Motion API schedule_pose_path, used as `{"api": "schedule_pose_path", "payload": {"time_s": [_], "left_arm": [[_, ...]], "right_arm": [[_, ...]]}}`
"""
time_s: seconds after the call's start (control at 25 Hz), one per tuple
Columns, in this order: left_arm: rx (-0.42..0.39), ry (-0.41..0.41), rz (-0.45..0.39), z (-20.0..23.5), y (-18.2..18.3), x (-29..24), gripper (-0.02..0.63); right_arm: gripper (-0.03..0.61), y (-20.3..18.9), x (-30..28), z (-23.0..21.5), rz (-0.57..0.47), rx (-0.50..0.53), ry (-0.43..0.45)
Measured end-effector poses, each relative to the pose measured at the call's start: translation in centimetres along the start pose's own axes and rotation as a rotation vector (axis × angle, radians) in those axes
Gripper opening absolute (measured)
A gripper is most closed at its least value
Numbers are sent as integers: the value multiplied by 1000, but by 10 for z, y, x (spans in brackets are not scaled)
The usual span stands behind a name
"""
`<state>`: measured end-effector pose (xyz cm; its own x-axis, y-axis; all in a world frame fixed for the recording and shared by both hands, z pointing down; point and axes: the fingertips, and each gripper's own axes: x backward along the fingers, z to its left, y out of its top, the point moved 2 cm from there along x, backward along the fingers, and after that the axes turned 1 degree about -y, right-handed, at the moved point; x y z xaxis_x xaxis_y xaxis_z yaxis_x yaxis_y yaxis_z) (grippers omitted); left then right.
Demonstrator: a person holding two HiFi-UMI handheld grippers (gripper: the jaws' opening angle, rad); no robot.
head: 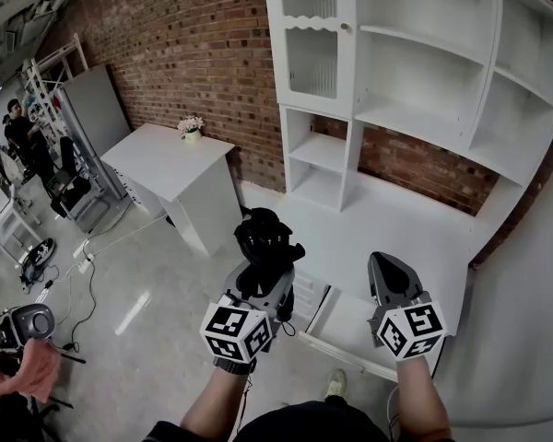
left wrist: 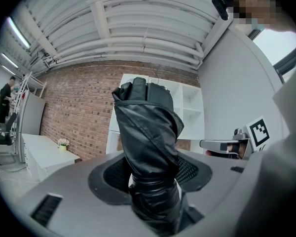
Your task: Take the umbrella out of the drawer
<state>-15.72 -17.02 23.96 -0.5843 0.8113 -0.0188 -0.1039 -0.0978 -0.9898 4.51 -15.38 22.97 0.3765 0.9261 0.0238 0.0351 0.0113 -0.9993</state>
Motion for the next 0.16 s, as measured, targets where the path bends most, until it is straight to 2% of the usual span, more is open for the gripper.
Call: {"api": "schedule_pose_path", "payload": {"time_s": [0.16], "left_arm": [[-2, -4, -6, 0, 6, -4, 235]], "right_arm": [[3, 5, -3, -1, -4, 6, 1]]}}
